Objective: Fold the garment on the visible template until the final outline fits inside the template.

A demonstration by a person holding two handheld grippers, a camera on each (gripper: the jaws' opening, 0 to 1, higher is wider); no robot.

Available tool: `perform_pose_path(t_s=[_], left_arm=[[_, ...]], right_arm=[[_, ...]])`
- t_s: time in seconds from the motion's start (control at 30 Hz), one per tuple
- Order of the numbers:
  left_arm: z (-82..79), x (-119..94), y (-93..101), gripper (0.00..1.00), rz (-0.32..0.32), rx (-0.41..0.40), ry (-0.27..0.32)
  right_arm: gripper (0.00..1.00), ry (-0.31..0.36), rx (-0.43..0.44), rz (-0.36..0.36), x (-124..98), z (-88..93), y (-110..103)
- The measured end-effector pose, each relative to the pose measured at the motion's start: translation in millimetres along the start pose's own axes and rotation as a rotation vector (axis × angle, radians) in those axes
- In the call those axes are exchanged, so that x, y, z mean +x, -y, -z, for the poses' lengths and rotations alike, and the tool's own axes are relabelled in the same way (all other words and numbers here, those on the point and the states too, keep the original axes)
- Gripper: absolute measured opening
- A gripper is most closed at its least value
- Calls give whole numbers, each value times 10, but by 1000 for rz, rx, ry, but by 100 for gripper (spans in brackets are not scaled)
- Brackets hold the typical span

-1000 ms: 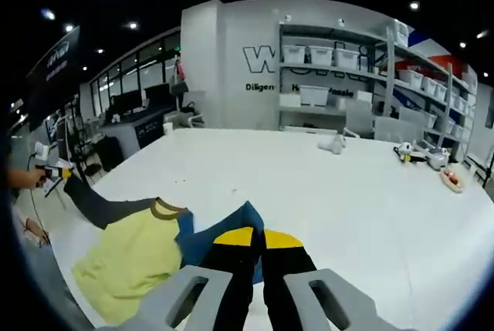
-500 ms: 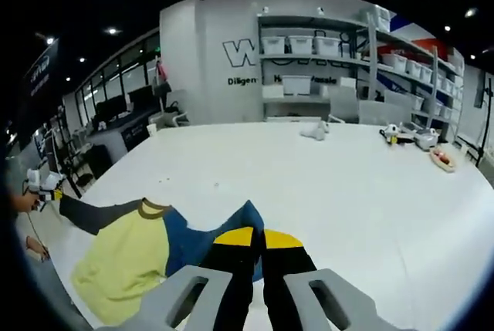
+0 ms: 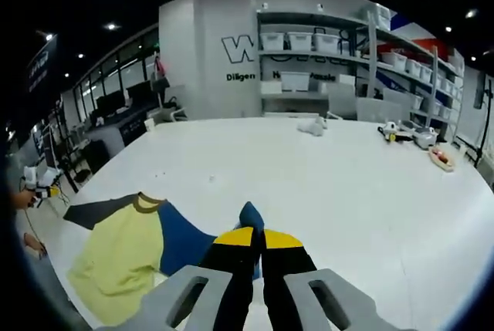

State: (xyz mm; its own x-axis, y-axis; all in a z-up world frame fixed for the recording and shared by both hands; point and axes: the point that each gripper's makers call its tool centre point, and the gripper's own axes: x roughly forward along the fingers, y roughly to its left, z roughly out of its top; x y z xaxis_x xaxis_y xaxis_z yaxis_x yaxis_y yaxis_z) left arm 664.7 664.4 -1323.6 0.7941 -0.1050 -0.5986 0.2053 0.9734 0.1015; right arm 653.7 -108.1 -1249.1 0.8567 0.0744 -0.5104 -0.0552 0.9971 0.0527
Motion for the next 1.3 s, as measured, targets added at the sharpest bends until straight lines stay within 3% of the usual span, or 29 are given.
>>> perform_pose_path(t_s=[0.23, 0.4, 0.57, 1.1, 1.3], left_arm=[[-41, -98, 61, 9, 10, 15, 14], [-78, -151, 101, 9, 14, 27, 20], [-116, -181, 146, 9, 18, 35, 23], [-322, -266, 433, 12, 34, 95, 36], [-403, -299, 542, 12, 33, 114, 40]], right_arm=[[0, -51, -4, 35, 50, 195, 170], [0, -160, 40, 101, 83, 497, 370], [0, -211, 49, 113, 125, 710, 467], [0, -321, 92, 154, 221, 1402, 755], [0, -316, 90, 154, 255, 1511, 817]])
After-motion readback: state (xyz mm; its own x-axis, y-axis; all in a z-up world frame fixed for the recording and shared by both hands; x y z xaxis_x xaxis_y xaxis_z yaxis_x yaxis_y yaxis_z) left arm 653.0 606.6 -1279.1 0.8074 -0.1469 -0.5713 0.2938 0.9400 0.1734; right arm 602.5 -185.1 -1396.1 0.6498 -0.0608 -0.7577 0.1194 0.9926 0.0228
